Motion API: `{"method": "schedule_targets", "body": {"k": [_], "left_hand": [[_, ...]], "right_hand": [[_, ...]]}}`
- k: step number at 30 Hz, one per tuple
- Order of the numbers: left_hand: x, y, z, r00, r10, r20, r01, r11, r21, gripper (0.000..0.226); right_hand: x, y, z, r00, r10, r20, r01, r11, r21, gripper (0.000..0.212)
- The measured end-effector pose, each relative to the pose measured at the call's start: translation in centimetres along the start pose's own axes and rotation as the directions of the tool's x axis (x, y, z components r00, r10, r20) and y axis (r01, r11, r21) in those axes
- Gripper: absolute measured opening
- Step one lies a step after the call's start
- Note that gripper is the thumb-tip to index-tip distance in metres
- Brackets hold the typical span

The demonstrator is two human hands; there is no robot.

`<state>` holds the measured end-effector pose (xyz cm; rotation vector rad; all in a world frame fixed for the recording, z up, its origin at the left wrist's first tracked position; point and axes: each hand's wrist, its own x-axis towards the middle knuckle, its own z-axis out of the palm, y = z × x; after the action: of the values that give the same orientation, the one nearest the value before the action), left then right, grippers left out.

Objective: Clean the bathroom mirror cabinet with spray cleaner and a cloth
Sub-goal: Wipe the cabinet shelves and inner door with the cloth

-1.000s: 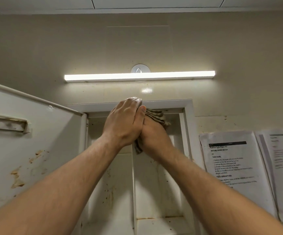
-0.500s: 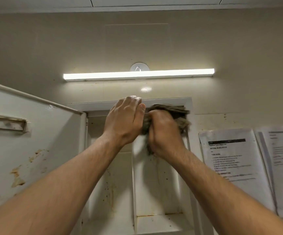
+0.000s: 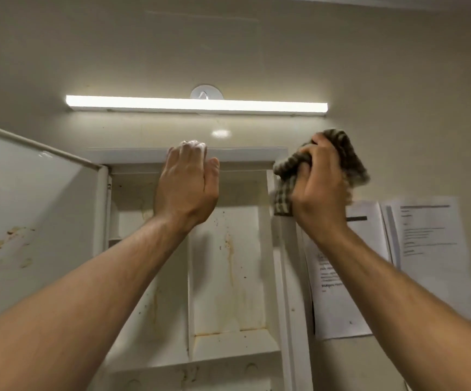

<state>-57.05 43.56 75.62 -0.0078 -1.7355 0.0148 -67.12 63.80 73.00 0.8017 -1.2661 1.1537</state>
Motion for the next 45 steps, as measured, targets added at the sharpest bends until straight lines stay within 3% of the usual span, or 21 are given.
{"method": "schedule_targets", "body": {"k": [4, 8, 11, 15, 17, 19, 24, 28, 32, 35, 42, 45], "left_hand": [[-1.3, 0.5, 1.3, 0.999, 0.01, -0.052, -0.006, 0.996, 0.084, 0.062], [-5.0, 2.2, 3.9, 0.991, 0.129, -0.024, -0.128, 0.992, 0.003, 0.069], [-8.1, 3.6, 6.0, 0.958, 0.268, 0.1, -0.264, 0.963, -0.048, 0.069], [-11.1, 3.9, 7.1, 0.887, 0.411, 0.212, -0.418, 0.908, -0.014, 0.069], [-12.2, 3.3, 7.2, 0.89, 0.384, 0.247, -0.397, 0.918, -0.001, 0.069], [-12.9, 2.6, 7.2, 0.908, 0.335, 0.252, -0.346, 0.938, 0.0, 0.068], [-13.7, 1.4, 6.4, 0.943, 0.282, 0.177, -0.281, 0.959, -0.027, 0.066], [-13.7, 1.2, 5.8, 0.959, 0.244, 0.142, -0.243, 0.97, -0.022, 0.067], [-14.1, 1.5, 5.3, 0.962, 0.23, 0.148, -0.229, 0.973, -0.03, 0.068], [-14.4, 1.7, 5.0, 0.961, 0.235, 0.147, -0.234, 0.972, -0.024, 0.068], [-14.3, 2.8, 6.1, 0.965, 0.223, 0.139, -0.209, 0.972, -0.108, 0.071], [-14.7, 3.5, 7.1, 0.971, 0.201, 0.128, -0.176, 0.967, -0.185, 0.073]], "right_hand": [[-0.2, -0.2, 2.9, 0.942, 0.247, 0.229, -0.234, 0.969, -0.083, 0.039], [-5.9, 0.1, 4.2, 0.923, 0.356, 0.147, -0.285, 0.887, -0.363, 0.065], [-14.0, 0.4, 2.7, 0.913, 0.382, 0.145, -0.297, 0.863, -0.408, 0.071], [-24.1, 0.1, -1.1, 0.843, 0.456, 0.285, -0.317, 0.849, -0.422, 0.074], [-22.1, 0.6, -1.1, 0.841, 0.449, 0.302, -0.321, 0.863, -0.39, 0.072], [-16.5, 0.7, 0.9, 0.881, 0.418, 0.222, -0.305, 0.86, -0.408, 0.065], [-4.5, -0.3, 4.5, 0.942, 0.313, 0.123, -0.213, 0.839, -0.501, 0.065], [-9.3, 0.3, 3.9, 0.928, 0.361, 0.094, -0.278, 0.837, -0.471, 0.068], [-21.2, 0.6, 0.8, 0.877, 0.438, 0.197, -0.318, 0.837, -0.446, 0.075], [-23.4, 0.7, -0.5, 0.85, 0.458, 0.261, -0.3, 0.827, -0.475, 0.075], [-3.3, -0.6, 4.2, 0.92, 0.358, 0.16, -0.28, 0.885, -0.371, 0.069], [-0.7, -0.7, 5.3, 0.937, 0.326, 0.123, -0.245, 0.868, -0.432, 0.071]]}}
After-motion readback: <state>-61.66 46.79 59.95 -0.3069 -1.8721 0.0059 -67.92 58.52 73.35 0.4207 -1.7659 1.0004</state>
